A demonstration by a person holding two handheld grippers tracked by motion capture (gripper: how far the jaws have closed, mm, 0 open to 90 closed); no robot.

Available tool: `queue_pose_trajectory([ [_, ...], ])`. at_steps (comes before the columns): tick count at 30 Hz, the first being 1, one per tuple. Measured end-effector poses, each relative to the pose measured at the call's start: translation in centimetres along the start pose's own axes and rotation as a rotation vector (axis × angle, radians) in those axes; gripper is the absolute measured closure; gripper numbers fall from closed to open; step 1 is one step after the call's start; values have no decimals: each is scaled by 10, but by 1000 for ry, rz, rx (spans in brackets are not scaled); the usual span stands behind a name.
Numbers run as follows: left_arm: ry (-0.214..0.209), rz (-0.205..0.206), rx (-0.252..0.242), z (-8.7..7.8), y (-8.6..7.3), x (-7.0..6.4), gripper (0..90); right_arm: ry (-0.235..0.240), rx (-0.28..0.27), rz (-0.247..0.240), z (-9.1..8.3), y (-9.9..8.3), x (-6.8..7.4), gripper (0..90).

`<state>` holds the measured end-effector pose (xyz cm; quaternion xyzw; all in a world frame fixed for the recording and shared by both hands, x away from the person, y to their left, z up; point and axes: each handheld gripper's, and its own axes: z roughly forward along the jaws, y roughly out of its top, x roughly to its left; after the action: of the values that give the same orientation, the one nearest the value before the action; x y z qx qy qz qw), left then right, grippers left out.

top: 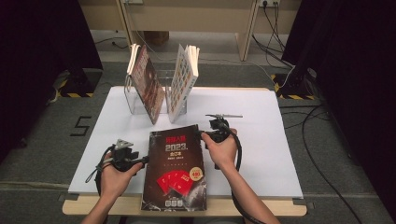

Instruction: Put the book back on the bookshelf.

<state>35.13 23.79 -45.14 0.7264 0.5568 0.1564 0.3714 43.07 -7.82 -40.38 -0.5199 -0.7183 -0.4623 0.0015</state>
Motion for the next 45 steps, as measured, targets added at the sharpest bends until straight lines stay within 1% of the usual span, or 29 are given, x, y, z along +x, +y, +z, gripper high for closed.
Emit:
queue_pose_trajectory([
  [4, -2, 2, -2, 0, 0, 0, 470, -9, -19, -21, -3, 2, 2, 875],
  [10, -4, 5, -14, -2, 1, -2, 470, -5, -49, -31, -10, 5, 7, 875],
  [15, -11, 7, -20, -3, 2, -2, 466, -6, -82, -64, -16, 9, 15, 874],
  [16, -9, 8, -23, -3, 2, -2, 464, -6, -85, -64, -18, 9, 17, 875],
  [17, -6, 8, -24, -3, 2, -2, 462, -9, -93, -76, -18, 10, 18, 874],
  [22, -7, 9, -27, -3, 2, -2, 454, -4, -101, -84, -20, 12, 23, 874],
  [23, -10, -5, -22, -4, 2, -3, 453, -4, -104, -90, -20, 12, 23, 875],
  [24, -7, 9, -28, -5, 3, -1, 453, -5, -105, -94, -20, 13, 24, 874],
  [26, -5, 12, -35, -5, 4, -1, 452, -3, -104, -95, -20, 13, 25, 875],
  [27, -10, -9, -29, -7, 4, -2, 452, -3, -103, -96, -20, 13, 25, 875],
  [28, -10, -9, -29, -7, 4, -2, 452, -3, -103, -96, -20, 13, 25, 875],
  [29, -4, 10, -43, -6, 5, 0, 451, -1, -105, -101, -20, 14, 27, 875],
  [30, -4, 12, -42, -7, 5, 0, 452, 1, -106, -101, -20, 15, 27, 874],
  [32, -3, 11, -43, -6, 4, 0, 451, 0, -111, -109, -21, 15, 28, 874],
  [38, -6, 14, -36, -5, 4, -1, 450, 4, -116, -111, -21, 16, 31, 875],
  [45, -4, 15, -40, -6, 4, -1, 449, 8, -129, -119, -23, 18, 33, 875],
])
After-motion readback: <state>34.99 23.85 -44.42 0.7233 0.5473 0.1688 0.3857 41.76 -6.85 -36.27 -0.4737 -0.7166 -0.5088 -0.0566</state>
